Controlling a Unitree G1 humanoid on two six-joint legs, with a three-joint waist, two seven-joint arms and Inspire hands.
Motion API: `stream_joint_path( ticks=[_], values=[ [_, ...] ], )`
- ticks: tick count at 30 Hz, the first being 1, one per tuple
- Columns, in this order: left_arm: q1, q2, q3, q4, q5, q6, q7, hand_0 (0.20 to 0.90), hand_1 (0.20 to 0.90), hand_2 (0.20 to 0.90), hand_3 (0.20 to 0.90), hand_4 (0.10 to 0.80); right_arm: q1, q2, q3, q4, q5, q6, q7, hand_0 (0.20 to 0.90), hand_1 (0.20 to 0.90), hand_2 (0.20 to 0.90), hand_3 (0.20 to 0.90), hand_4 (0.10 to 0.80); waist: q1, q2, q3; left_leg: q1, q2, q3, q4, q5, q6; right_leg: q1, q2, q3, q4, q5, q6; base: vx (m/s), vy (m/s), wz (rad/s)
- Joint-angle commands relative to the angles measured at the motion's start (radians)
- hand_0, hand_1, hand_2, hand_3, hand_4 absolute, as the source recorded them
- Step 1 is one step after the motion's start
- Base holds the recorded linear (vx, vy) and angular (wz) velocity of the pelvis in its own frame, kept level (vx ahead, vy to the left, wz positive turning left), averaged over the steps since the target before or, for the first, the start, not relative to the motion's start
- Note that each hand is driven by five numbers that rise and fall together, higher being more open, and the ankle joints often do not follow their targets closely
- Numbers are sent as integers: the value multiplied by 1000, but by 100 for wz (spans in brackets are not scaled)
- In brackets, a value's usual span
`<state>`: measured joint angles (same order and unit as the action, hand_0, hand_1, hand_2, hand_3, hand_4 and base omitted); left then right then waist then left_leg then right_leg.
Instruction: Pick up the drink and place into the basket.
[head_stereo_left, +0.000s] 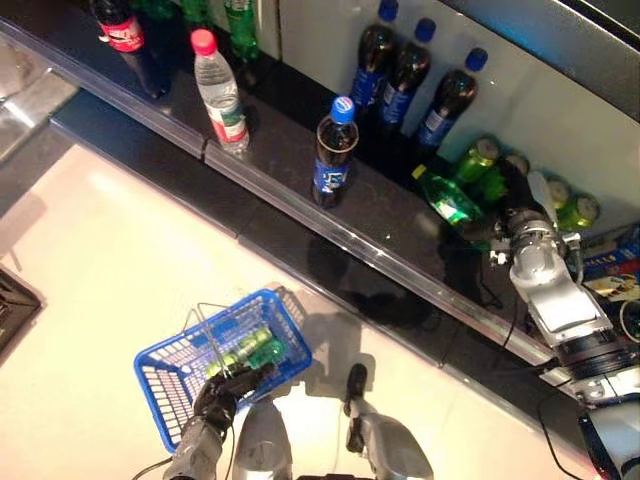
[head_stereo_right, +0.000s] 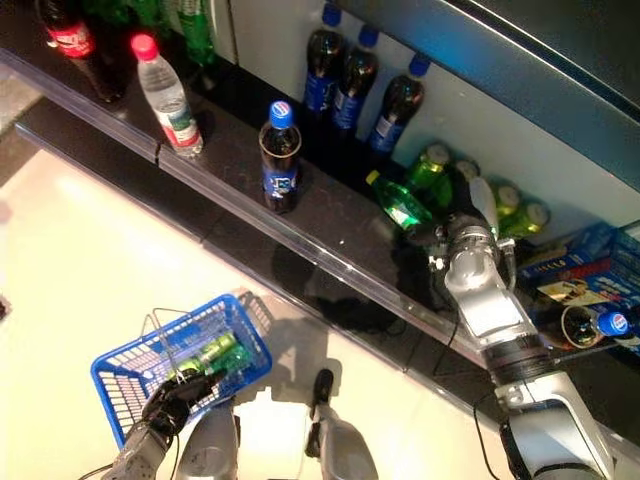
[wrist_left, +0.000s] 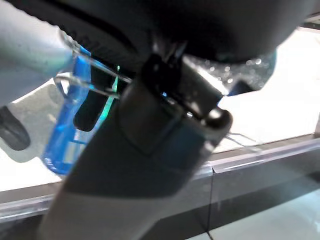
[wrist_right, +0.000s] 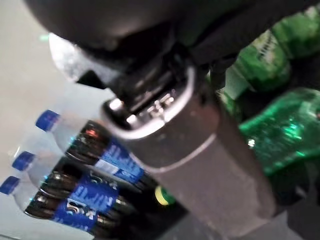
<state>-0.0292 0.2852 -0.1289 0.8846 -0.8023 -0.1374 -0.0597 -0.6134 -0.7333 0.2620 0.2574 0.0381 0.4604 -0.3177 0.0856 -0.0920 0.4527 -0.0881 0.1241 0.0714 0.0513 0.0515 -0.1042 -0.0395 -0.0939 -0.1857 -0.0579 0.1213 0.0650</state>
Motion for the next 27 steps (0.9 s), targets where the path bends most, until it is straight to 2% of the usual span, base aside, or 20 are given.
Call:
stream_joint_path(
  ticks=[1, 27],
  values=[
    [25, 67, -5, -139, -18, -146, -86, 300, 300, 300, 200, 100, -125, -99, 29, 4, -107, -3, -135, 900, 900, 900, 900, 800, 31, 6, -94, -38, -70, 17, 103, -91, 74, -42, -60, 16, 131, -80, 57, -19, 12, 3],
    [-62, 89, -54, -161, -73, -158, -58, 300, 300, 300, 200, 100, -269, -67, 112, 244, 67, 40, -169, 900, 900, 900, 900, 800, 37, 50, 32, -150, -77, 15, 156, -77, 84, -153, -64, 9, 190, -76, 34, -24, 3, 1]
  ],
)
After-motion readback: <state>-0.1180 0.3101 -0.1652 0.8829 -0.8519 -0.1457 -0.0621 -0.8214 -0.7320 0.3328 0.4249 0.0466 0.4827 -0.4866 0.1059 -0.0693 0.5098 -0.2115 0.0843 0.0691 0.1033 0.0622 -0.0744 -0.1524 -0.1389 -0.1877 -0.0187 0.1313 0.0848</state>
